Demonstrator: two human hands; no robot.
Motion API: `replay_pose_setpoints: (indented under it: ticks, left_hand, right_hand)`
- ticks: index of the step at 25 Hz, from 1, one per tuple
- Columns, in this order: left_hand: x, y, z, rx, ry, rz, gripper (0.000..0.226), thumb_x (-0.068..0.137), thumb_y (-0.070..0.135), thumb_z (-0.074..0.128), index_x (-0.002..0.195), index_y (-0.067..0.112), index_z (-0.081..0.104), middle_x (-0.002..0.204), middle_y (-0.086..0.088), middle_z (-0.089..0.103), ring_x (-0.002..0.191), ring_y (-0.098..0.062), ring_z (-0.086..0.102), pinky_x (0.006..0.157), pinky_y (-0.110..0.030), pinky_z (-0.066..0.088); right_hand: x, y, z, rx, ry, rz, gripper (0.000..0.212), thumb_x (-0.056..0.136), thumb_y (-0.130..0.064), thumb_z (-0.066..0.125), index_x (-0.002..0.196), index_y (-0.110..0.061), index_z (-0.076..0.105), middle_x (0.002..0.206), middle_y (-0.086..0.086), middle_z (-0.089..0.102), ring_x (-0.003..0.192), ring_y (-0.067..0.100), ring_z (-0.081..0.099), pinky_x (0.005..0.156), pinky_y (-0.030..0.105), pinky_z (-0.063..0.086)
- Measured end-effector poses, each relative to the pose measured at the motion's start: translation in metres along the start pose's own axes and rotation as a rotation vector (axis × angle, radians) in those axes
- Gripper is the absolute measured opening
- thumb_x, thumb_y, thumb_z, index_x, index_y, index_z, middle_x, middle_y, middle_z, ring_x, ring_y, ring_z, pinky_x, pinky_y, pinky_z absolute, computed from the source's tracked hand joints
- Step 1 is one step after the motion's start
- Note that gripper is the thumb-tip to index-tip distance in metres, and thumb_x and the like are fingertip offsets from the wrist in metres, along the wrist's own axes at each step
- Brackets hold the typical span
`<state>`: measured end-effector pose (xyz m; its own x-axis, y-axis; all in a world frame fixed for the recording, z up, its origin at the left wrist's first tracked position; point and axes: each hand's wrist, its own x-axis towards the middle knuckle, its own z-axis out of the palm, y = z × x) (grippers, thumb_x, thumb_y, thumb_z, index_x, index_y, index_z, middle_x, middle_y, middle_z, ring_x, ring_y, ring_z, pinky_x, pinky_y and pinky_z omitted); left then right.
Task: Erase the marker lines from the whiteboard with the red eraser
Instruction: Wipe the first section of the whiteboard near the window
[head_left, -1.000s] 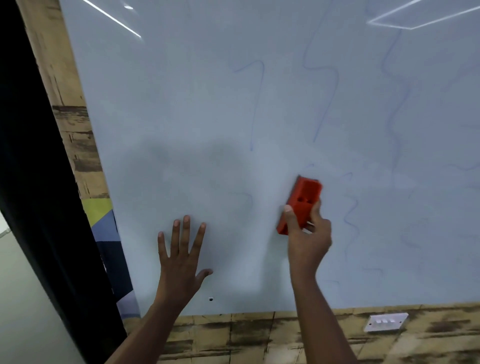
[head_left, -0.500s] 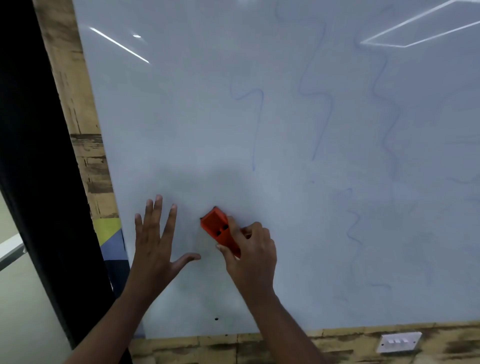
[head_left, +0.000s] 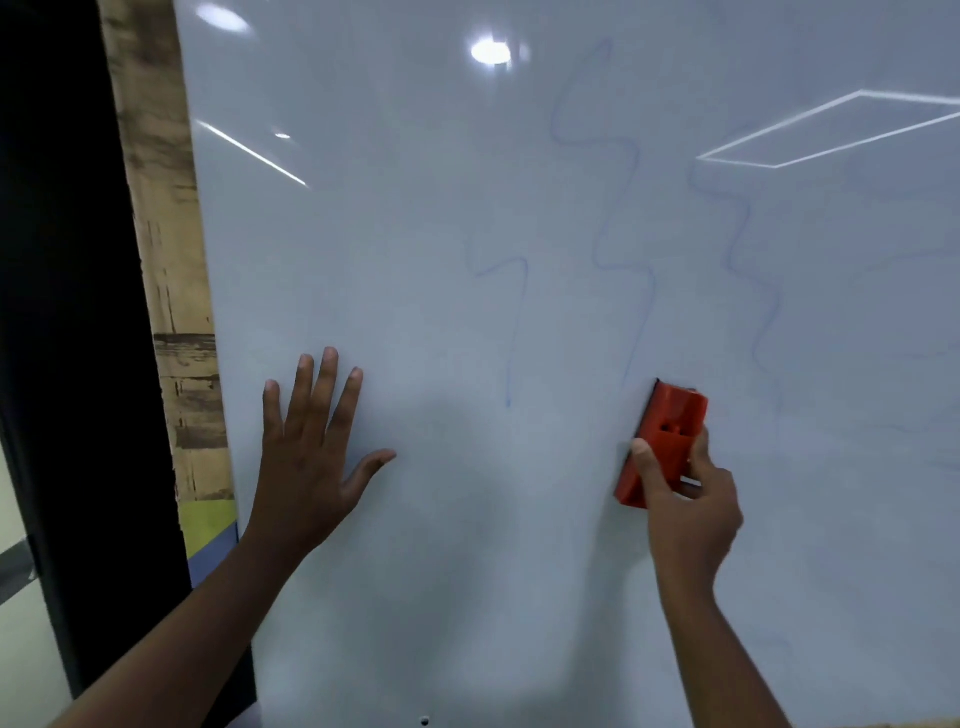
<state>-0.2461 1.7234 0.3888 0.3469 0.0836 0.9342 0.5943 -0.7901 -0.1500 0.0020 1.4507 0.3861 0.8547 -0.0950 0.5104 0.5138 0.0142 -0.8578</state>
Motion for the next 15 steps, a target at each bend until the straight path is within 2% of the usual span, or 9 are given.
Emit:
replay_pose_setpoints:
  ticks: [4, 6, 10, 12, 15]
  left_hand:
    - [-0.004, 0.005, 0.013, 0.052, 0.059, -0.021, 0.082, 0.106, 0.056, 0.043, 0.168, 0.007, 0.024, 0.177, -0.019, 0.014, 0.164, -0.040, 0.014, 0.130, -0.065, 0.009]
    - [-0.006, 0.005, 0.017, 0.066, 0.081, -0.034, 0.080, 0.106, 0.055, 0.042, 0.167, 0.006, 0.026, 0.176, -0.020, 0.016, 0.163, -0.040, 0.016, 0.129, -0.066, 0.011]
    - [-0.006, 0.007, 0.019, 0.072, 0.101, -0.030, 0.079, 0.107, 0.055, 0.041, 0.167, 0.005, 0.027, 0.176, -0.021, 0.018, 0.163, -0.041, 0.017, 0.129, -0.065, 0.012]
    - [-0.005, 0.007, 0.019, 0.070, 0.092, -0.035, 0.080, 0.106, 0.055, 0.041, 0.167, 0.005, 0.026, 0.176, -0.022, 0.018, 0.163, -0.041, 0.017, 0.130, -0.065, 0.011]
    - [-0.005, 0.007, 0.015, 0.041, 0.072, -0.035, 0.081, 0.104, 0.056, 0.040, 0.166, 0.005, 0.027, 0.176, -0.020, 0.016, 0.164, -0.039, 0.015, 0.130, -0.063, 0.009]
  right_hand:
    - [0.030, -0.032, 0.005, -0.001, -0.020, -0.074, 0.075, 0.082, -0.057, 0.077, 0.149, -0.037, 0.049, 0.103, 0.002, 0.057, 0.087, 0.020, 0.064, 0.090, 0.044, 0.055]
    - [0.024, -0.048, 0.020, -0.028, -0.050, -0.158, 0.075, 0.083, -0.057, 0.077, 0.149, -0.034, 0.050, 0.099, 0.001, 0.054, 0.084, 0.021, 0.063, 0.084, 0.045, 0.056]
    - [-0.034, -0.070, 0.062, -0.256, -0.193, -0.530, 0.075, 0.079, -0.061, 0.071, 0.147, -0.036, 0.052, 0.093, -0.002, 0.047, 0.084, 0.022, 0.055, 0.067, 0.035, 0.051]
    - [-0.069, -0.071, 0.080, -0.375, -0.288, -0.741, 0.075, 0.079, -0.060, 0.069, 0.146, -0.034, 0.049, 0.096, 0.000, 0.049, 0.084, 0.022, 0.053, 0.064, 0.036, 0.052]
    - [-0.090, -0.075, 0.092, -0.412, -0.394, -0.856, 0.075, 0.083, -0.062, 0.068, 0.148, -0.034, 0.042, 0.100, 0.001, 0.053, 0.086, 0.018, 0.052, 0.064, 0.038, 0.055]
